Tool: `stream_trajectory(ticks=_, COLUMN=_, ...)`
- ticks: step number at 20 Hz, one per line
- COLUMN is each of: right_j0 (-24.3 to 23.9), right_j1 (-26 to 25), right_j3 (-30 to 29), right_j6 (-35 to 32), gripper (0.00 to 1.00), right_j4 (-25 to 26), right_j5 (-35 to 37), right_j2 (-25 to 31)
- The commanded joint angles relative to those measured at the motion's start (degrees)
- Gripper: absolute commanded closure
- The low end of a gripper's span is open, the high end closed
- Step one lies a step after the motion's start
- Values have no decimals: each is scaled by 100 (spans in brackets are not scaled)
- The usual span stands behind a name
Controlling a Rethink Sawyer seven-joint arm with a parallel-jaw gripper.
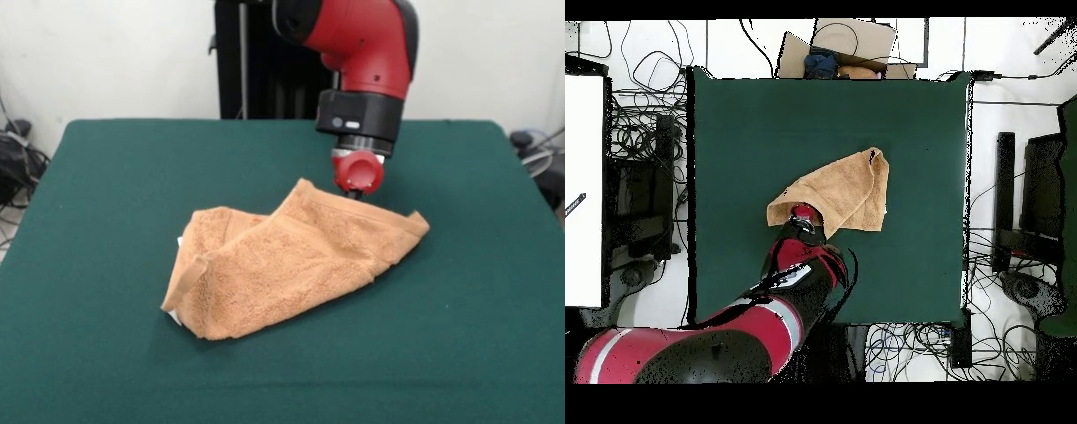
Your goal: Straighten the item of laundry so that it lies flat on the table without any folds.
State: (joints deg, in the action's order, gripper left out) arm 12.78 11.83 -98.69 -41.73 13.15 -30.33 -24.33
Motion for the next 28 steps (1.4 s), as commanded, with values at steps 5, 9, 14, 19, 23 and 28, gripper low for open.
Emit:
stream_trajectory(ticks=5, right_j0=16, right_j1=177, right_j3=480, right_j6=-916, gripper=0, right_j4=190, right_j5=676, right_j2=337)
stream_trajectory(ticks=9, right_j0=191, right_j1=135, right_j3=457, right_j6=-814, gripper=0, right_j4=71, right_j5=526, right_j2=44)
stream_trajectory(ticks=14, right_j0=283, right_j1=419, right_j3=355, right_j6=-775, gripper=0, right_j4=192, right_j5=702, right_j2=-79)
stream_trajectory(ticks=19, right_j0=278, right_j1=301, right_j3=527, right_j6=-714, gripper=0, right_j4=187, right_j5=665, right_j2=-173)
stream_trajectory(ticks=23, right_j0=391, right_j1=224, right_j3=686, right_j6=-641, gripper=0, right_j4=86, right_j5=719, right_j2=-323)
stream_trajectory(ticks=28, right_j0=450, right_j1=188, right_j3=778, right_j6=-616, gripper=0, right_j4=117, right_j5=708, right_j2=-468)
